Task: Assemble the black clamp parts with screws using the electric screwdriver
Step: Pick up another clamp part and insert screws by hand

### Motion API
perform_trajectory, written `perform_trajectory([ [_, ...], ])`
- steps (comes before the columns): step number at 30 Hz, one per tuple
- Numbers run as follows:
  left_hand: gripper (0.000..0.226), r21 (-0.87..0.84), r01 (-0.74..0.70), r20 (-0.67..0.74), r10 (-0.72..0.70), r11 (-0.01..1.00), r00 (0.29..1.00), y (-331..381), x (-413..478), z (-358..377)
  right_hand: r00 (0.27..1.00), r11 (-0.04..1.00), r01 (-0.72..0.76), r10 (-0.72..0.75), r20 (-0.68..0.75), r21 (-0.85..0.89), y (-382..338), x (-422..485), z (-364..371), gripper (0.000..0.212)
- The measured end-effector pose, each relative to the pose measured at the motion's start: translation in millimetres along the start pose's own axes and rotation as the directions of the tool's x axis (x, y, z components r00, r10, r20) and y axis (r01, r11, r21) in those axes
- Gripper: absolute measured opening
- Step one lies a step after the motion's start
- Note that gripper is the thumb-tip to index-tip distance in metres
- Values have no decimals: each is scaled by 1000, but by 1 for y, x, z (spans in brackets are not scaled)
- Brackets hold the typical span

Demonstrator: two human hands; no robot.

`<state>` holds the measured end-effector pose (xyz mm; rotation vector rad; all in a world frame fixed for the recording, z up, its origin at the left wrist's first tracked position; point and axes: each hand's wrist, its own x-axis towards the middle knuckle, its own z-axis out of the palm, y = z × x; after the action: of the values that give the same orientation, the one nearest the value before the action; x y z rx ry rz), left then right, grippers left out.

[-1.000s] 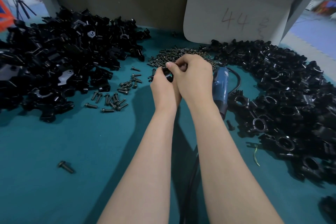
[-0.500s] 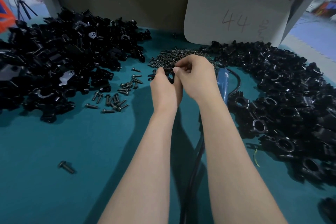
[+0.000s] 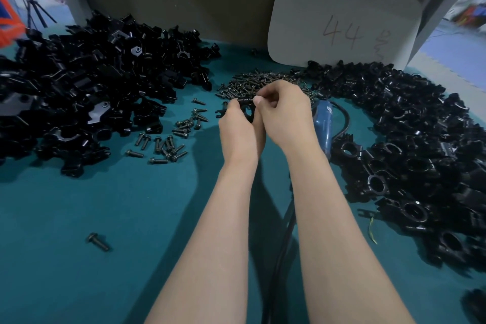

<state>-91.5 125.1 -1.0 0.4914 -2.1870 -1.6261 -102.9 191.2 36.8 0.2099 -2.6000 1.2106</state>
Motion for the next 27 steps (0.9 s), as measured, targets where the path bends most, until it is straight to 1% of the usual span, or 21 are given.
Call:
perform_trajectory([
  [2,33,14,-14,-4,14,1000,1000,-1,-1,1,1000,999,-8,8,-9,-31,1,0,1,11],
  [4,33,14,-17,-4,17,1000,1000,-1,-1,1,1000,999,-23,24,6,-42,1,-1,3,17],
  [8,31,33,-32,4,32,999,999,0,-2,0,997,997,-65,66,35,-35,3,-1,6,24],
  [11,30,54,-38,2,38,998,999,0,-2,-1,999,999,-46,46,14,-22,4,-1,6,27],
  [14,30,56,-12,1,12,998,1000,-1,-1,-4,999,1000,-19,20,45,-17,8,1,1,23],
  [17,29,59,15,-7,-15,998,1000,-3,1,-6,992,999,-38,38,120,-4,11,4,-4,3],
  [18,28,66,15,-9,-15,998,1000,-3,2,-6,991,999,-33,34,126,-5,12,5,-4,2],
  [23,32,99,-39,15,37,994,999,-2,-1,-3,996,1000,-12,13,86,-10,14,3,-2,6],
  [27,34,129,-101,21,99,986,995,1,-2,-2,992,996,51,-42,121,-78,15,3,-4,13],
])
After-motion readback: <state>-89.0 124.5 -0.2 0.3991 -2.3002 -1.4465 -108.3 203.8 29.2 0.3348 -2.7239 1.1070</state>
